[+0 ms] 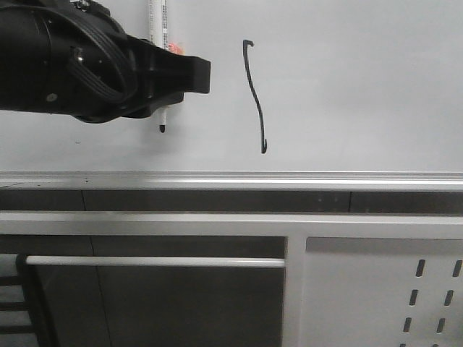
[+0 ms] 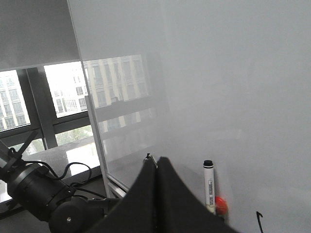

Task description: Write number 1 on whiteboard

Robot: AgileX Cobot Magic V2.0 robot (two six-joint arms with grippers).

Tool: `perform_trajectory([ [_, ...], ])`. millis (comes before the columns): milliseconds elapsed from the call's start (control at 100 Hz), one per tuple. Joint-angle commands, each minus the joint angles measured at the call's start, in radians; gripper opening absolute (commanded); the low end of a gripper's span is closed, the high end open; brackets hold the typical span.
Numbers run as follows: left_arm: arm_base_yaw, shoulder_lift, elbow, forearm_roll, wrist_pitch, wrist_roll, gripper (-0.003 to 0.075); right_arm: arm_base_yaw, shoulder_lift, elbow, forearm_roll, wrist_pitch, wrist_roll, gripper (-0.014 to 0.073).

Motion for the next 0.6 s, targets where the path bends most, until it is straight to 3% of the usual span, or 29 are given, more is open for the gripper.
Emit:
perform_trajectory([
  [0, 0.002, -0.023, -0.031, -0.011, -0.102, -0.003, -0.0018, -0.008, 0.005, -0.024, -0.010, -0.013, -0.011, -0.0062],
  [260, 0.002, -0.023, -0.051, -0.011, -0.082, -0.003, -0.0011, -0.008, 0.005, -0.024, -0.010, -0.012, -0.011, -0.0062],
  [590, 0.002, -0.023, -0.051, -0.027, -0.082, -0.003, 0.0186, -0.008, 0.005, -0.024, -0.010, -0.012, -0.011, -0.0062],
])
